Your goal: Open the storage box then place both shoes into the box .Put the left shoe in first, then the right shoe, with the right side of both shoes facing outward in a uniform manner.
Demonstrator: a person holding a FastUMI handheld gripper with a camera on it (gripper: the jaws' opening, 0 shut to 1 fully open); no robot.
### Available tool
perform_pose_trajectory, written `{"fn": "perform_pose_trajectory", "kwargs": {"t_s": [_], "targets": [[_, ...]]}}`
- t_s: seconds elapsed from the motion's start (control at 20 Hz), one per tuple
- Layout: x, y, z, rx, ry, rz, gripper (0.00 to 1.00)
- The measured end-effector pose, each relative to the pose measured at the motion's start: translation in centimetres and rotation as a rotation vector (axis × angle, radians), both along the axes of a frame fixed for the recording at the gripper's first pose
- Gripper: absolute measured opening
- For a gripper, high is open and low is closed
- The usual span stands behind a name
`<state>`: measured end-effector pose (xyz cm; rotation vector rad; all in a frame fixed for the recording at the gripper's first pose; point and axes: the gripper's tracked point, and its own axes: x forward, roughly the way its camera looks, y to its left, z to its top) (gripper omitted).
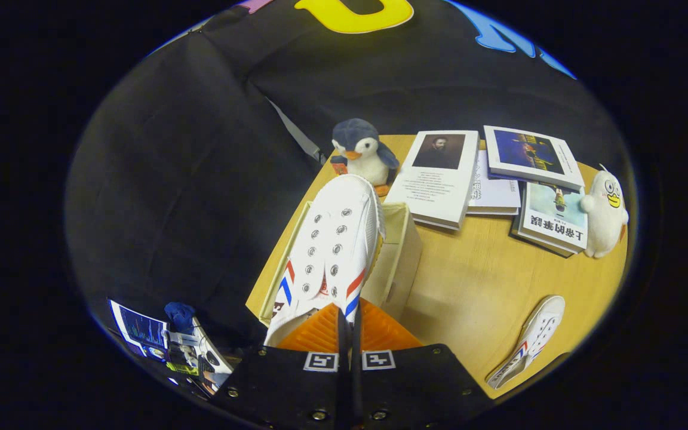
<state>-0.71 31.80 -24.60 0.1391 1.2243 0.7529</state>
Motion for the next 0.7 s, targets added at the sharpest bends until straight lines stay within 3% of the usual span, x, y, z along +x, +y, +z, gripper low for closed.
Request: {"fn": "perform_pose_trajectory", "kwargs": {"t_s": [0.7], "targets": [[-0.9, 5.9, -5.5, -0.084, 0.051, 0.124, 0.00]]}}
